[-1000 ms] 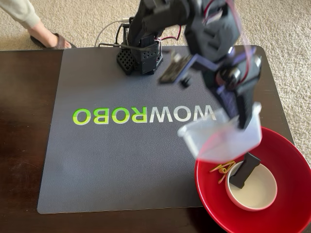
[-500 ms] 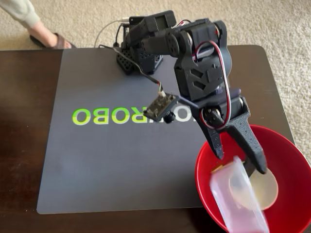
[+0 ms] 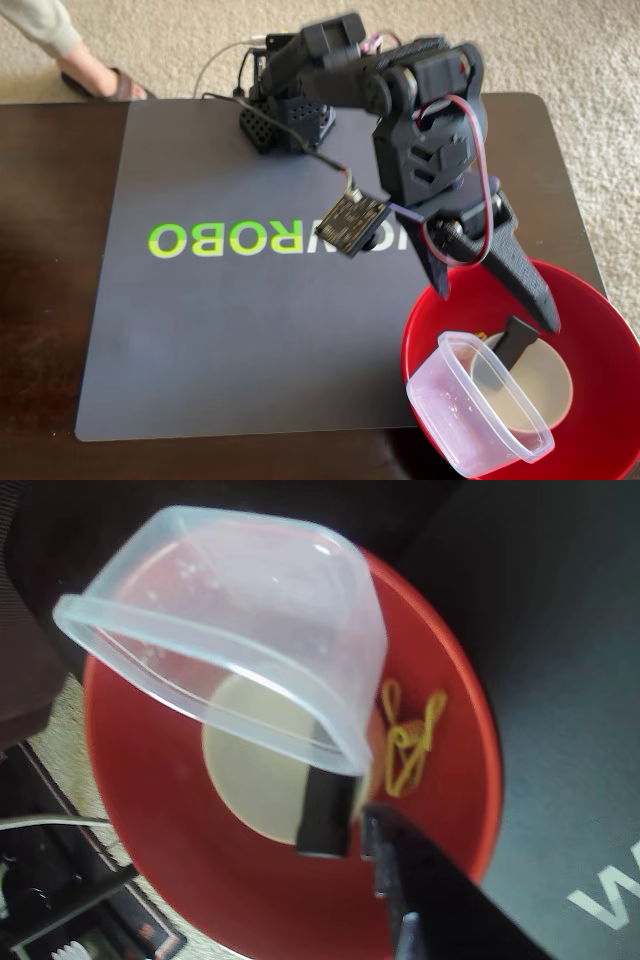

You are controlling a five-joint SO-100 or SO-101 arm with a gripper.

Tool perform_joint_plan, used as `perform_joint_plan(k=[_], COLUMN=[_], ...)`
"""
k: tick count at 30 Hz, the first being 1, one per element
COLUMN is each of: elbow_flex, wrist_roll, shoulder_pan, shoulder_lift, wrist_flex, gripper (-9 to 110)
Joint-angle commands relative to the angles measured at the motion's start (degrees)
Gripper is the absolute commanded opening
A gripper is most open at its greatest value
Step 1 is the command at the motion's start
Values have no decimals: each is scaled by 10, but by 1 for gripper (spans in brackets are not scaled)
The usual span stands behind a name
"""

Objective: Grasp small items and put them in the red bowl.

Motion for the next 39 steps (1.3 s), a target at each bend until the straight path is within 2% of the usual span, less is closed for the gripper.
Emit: perform_joint_plan(k=[1, 7, 12, 18, 26, 31, 39], elbow_flex=[105, 301, 295, 294, 247, 219, 235], wrist_roll=[27, 65, 74, 70, 74, 63, 50], shoulder_pan=[-23, -4, 21, 11, 5, -7, -7], shoulder_lift=[80, 125, 78, 43, -27, -40, -3], wrist_flex=[2, 1, 0, -2, -11, -6, -1], gripper=[51, 49, 43, 29, 22, 0, 0])
